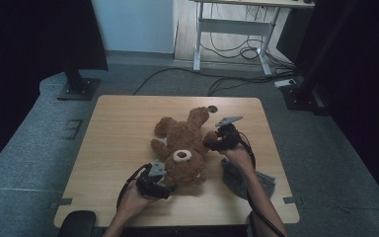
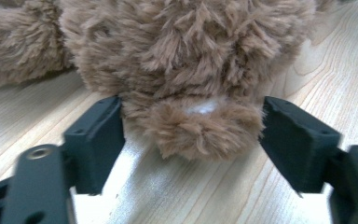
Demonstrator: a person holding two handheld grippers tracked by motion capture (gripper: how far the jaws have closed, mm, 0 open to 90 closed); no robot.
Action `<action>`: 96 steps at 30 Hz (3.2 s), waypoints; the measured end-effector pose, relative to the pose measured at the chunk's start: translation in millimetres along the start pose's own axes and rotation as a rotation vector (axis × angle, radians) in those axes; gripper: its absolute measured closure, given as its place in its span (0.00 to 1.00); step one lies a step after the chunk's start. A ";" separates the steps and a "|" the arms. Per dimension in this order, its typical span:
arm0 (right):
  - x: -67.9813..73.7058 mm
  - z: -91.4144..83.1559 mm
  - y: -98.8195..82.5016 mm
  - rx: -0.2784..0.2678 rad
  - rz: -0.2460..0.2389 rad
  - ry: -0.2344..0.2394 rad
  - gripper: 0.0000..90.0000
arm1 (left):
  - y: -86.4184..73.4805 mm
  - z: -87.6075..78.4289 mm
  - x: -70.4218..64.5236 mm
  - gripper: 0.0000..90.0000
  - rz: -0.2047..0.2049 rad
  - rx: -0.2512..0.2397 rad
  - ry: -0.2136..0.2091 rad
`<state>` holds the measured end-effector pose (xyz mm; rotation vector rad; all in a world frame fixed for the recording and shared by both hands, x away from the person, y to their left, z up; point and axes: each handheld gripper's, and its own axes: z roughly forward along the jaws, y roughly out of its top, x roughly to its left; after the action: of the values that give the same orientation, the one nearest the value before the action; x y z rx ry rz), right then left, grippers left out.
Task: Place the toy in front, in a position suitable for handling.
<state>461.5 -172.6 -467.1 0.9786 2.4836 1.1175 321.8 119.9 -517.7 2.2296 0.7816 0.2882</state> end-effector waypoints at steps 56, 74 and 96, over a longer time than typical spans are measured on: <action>103.0 -75.9 45.8 -0.129 -0.188 0.122 0.83 | 34.1 -63.7 99.3 0.90 0.162 -0.110 0.207; 110.4 -41.0 18.0 -0.054 -0.142 0.181 0.47 | -0.8 -55.8 121.4 0.70 0.085 0.037 0.228; 51.8 -67.3 22.3 -0.053 -0.070 0.009 0.35 | 7.9 -117.9 132.5 0.28 -0.011 0.050 0.261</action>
<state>402.1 -165.7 -402.8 0.8670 2.4617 1.1622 380.1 265.2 -433.8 2.2607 0.9465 0.5690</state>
